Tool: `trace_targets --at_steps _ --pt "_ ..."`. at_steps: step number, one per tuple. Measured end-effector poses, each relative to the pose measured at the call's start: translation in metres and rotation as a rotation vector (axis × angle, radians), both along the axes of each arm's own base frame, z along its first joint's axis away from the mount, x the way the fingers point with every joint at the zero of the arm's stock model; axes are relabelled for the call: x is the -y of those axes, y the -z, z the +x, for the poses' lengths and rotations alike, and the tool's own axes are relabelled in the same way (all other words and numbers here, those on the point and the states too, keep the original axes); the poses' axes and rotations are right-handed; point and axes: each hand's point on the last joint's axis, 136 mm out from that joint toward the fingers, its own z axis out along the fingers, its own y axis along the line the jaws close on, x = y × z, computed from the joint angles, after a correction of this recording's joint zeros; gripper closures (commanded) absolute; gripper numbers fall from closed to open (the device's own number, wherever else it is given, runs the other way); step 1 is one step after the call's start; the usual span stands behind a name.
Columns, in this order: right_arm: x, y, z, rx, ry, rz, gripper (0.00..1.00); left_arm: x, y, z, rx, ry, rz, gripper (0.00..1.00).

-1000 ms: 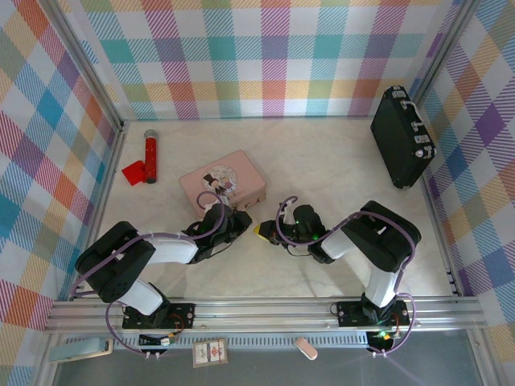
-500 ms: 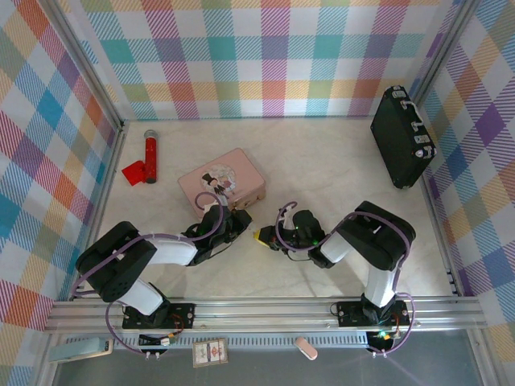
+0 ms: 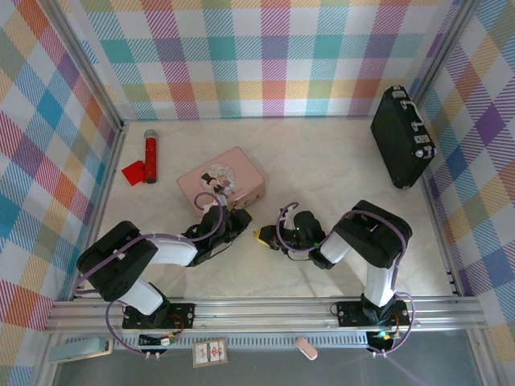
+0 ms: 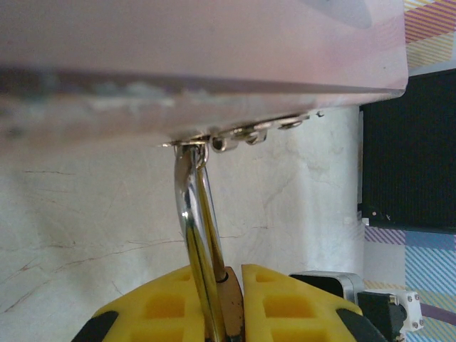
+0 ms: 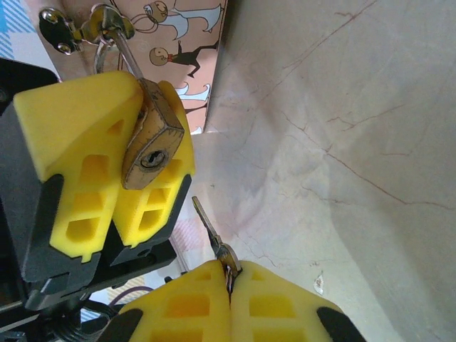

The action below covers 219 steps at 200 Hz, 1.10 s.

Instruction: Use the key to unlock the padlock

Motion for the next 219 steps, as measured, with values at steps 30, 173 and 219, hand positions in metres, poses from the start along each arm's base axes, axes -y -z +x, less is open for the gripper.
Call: trace_targets --at_steps 30,173,219 --pt "0.001 -0.004 0.004 0.003 0.013 0.015 1.00 0.000 0.000 0.000 0.000 0.001 0.000 1.00" --pt "0.001 -0.007 0.011 -0.030 0.028 0.062 1.00 0.000 -0.003 0.000 0.014 -0.002 -0.018 1.00" --pt "0.001 -0.008 0.013 -0.036 0.033 0.065 1.00 0.000 -0.003 0.000 0.014 -0.003 -0.022 1.00"
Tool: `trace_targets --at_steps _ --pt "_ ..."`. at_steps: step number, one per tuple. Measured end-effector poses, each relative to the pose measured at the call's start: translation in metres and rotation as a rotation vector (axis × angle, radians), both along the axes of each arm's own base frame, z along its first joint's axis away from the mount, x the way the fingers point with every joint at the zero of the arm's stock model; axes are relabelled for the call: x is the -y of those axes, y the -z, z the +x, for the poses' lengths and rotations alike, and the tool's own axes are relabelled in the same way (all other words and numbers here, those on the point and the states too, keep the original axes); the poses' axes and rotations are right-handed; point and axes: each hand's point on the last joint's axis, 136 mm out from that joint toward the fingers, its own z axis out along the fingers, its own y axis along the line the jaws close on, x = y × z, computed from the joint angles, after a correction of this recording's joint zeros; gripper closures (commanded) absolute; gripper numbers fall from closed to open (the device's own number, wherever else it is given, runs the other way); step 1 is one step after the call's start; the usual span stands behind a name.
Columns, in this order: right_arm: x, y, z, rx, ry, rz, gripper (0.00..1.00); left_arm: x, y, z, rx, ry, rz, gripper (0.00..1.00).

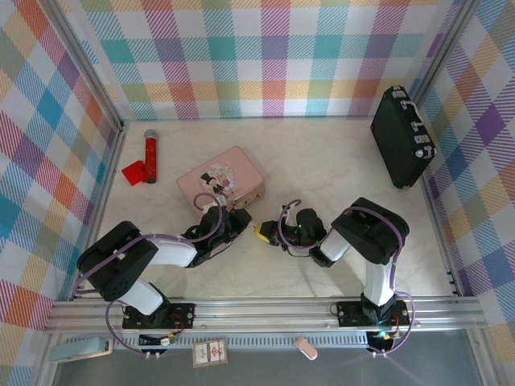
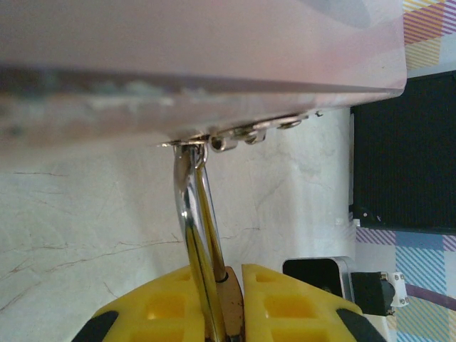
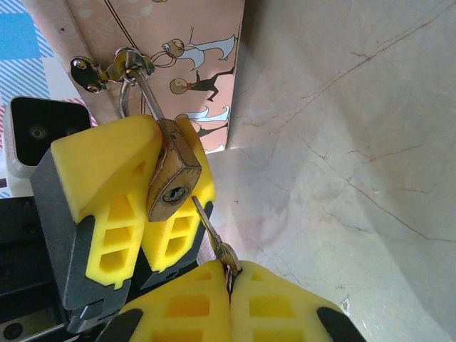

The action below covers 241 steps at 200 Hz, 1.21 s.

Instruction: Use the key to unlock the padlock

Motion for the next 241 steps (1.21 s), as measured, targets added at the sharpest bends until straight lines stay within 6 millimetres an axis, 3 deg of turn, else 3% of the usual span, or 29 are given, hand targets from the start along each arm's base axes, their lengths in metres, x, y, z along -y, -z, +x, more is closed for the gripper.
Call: trace_targets --at_steps 241 --pt "-0.0011 -0.0071 0.0038 -0.011 -0.018 0.028 1.00 0.0011 -0.0005 0.0009 0.006 0.001 -0.005 1.00"
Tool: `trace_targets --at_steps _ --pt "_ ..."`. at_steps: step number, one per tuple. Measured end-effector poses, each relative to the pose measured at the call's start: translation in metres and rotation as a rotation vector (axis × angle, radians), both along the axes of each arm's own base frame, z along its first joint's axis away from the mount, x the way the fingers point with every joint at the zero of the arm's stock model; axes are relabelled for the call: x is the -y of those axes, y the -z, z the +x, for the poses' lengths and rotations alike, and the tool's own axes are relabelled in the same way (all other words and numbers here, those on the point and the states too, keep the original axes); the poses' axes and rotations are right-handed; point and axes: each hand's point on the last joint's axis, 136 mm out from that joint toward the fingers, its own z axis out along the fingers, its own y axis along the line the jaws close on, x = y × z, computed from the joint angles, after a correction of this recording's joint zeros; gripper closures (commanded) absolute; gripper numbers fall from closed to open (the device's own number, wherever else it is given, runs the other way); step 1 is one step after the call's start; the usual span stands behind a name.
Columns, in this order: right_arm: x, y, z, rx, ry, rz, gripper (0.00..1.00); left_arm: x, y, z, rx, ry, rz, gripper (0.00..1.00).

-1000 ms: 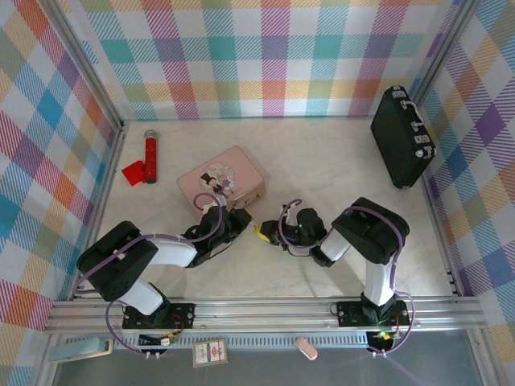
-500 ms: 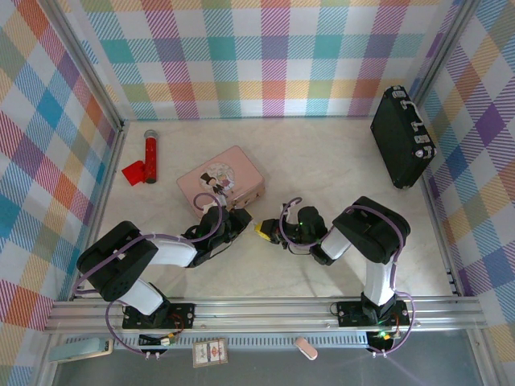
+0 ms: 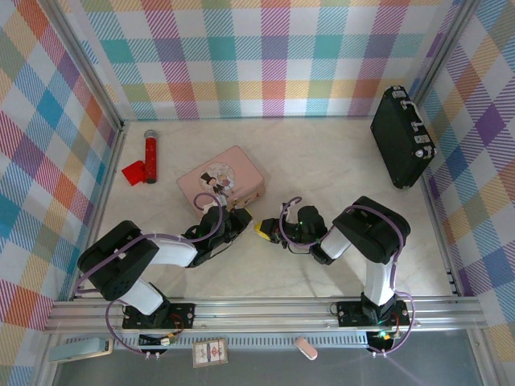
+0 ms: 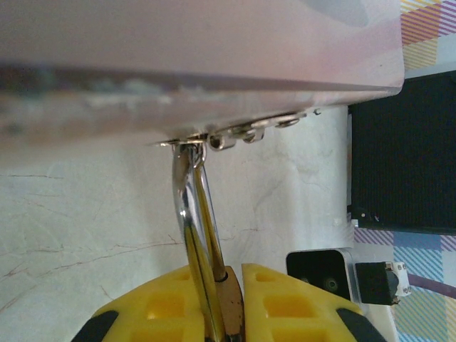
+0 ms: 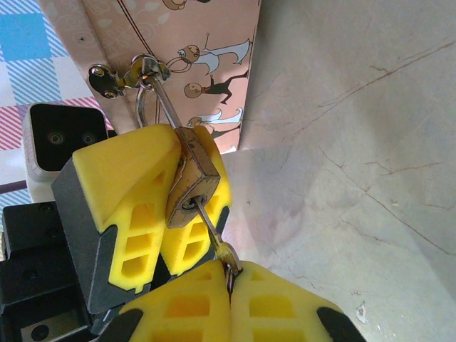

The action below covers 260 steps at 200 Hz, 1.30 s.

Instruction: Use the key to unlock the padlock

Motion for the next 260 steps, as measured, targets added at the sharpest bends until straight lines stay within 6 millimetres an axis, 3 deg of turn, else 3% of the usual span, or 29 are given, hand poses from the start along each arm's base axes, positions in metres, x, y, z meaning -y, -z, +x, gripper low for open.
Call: trace_targets --at_steps 132,215,260 --pt "0.005 -0.012 0.015 -0.030 0.002 0.052 1.00 0.012 -0.007 -0.002 0.023 0.028 -0.048 1.00" --pt "0.008 -0.010 0.017 -0.044 0.008 0.051 1.00 0.015 -0.007 -0.001 0.040 0.020 -0.043 1.00" --pt "0.015 -0.002 0.019 -0.085 0.014 0.030 1.00 0.030 0.002 0.002 0.024 -0.017 0.022 1.00"
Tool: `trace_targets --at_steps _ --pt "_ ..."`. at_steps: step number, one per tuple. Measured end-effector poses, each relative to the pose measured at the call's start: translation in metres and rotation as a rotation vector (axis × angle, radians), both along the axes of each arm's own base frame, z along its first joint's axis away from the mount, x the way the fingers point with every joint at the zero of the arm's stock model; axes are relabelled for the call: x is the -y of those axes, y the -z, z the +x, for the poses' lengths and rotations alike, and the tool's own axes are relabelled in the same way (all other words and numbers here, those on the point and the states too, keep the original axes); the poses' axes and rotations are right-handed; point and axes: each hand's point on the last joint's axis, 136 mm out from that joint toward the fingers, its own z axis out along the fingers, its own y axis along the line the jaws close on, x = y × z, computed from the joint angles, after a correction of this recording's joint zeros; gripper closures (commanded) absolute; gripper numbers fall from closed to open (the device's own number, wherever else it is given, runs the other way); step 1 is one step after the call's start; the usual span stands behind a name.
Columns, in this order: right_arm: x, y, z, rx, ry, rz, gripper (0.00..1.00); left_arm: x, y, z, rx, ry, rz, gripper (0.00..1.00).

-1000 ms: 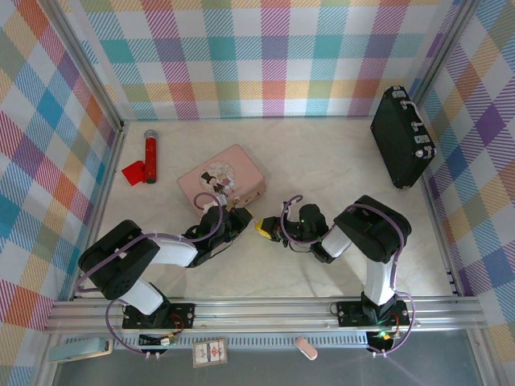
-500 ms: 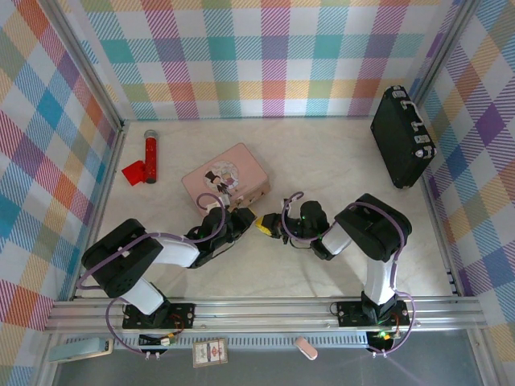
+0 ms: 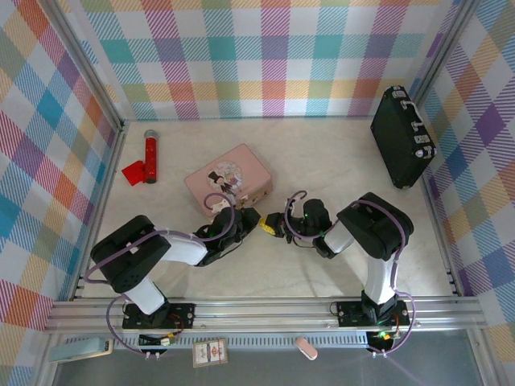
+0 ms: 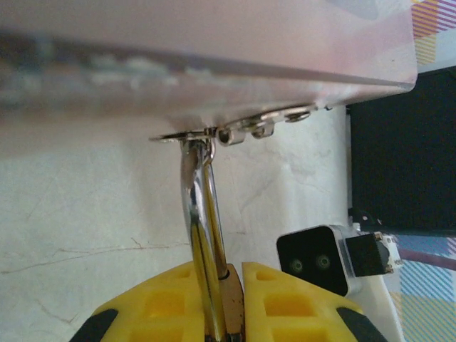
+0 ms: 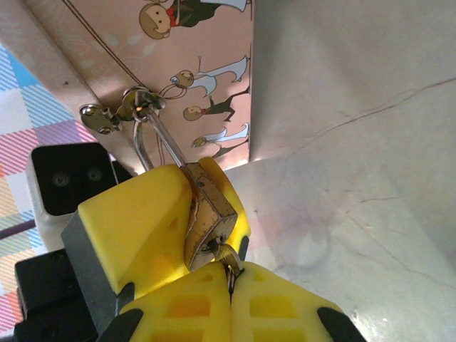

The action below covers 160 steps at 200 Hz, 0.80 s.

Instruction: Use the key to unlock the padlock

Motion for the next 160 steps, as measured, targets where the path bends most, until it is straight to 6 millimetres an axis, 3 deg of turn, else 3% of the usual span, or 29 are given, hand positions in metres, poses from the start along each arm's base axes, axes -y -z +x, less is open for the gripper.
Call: trace_targets --at_steps 44,112,160 --pt "0.004 0.005 0.002 -0.020 0.010 -0.016 1.00 0.002 0.005 0.002 0.005 -0.020 0.022 1.00" --pt "0.007 0.009 -0.002 -0.006 0.008 -0.031 0.61 -0.002 0.008 -0.007 -0.060 0.021 0.041 1.00" --pt "0.013 -0.012 -0.008 0.097 -0.040 -0.068 0.50 -0.011 0.007 -0.011 -0.088 0.049 0.038 1.00"
